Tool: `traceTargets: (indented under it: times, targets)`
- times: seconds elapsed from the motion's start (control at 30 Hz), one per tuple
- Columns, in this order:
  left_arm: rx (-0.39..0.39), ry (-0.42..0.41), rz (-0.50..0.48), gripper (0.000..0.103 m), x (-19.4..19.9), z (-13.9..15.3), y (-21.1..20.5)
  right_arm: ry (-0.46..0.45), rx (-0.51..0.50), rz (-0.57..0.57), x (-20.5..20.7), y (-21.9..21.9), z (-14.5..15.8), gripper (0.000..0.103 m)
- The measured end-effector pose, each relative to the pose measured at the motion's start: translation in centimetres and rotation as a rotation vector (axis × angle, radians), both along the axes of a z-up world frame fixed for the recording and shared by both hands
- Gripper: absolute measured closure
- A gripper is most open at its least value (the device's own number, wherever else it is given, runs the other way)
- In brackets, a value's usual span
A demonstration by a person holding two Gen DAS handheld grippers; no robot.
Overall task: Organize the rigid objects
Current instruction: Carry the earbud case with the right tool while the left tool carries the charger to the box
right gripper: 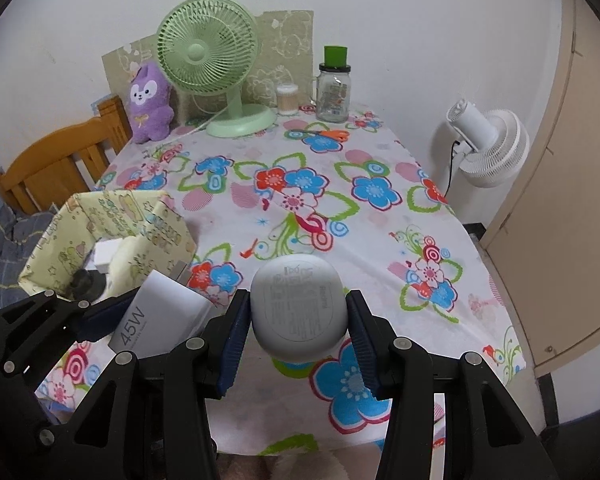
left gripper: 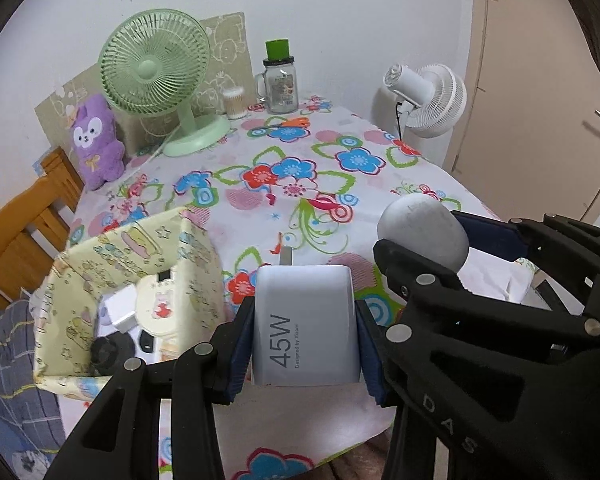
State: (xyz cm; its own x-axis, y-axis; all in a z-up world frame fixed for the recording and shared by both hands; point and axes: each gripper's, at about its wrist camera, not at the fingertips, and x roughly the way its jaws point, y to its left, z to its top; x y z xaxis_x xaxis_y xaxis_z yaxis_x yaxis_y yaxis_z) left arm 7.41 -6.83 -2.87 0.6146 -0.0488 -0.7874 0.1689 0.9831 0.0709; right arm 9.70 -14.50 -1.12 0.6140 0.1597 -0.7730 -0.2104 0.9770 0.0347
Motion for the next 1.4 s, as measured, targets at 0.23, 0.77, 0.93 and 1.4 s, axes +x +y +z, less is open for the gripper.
traceTargets:
  times: [0.23,0.77,0.93,1.4]
  targets:
    - [-0.002,-0.019,0.011,0.055,-0.1,1.2,1.4,-0.023,-0.006,0.012,-0.1,1.4,1.5,0.051]
    - [-0.014,-0.025,0.077,0.055,0.4,1.6,5.6,-0.029,-0.004,0.084,1.1,5.7,2.3,0.051]
    - [-0.016,-0.018,0.087,0.055,0.9,1.2,6.9,-0.020,-0.008,0.103,1.5,7.1,2.0,0.051]
    - [-0.025,-0.001,0.128,0.055,1.9,0.0,10.8,-0.002,-0.022,0.169,2.8,11.2,1.1,0.051]
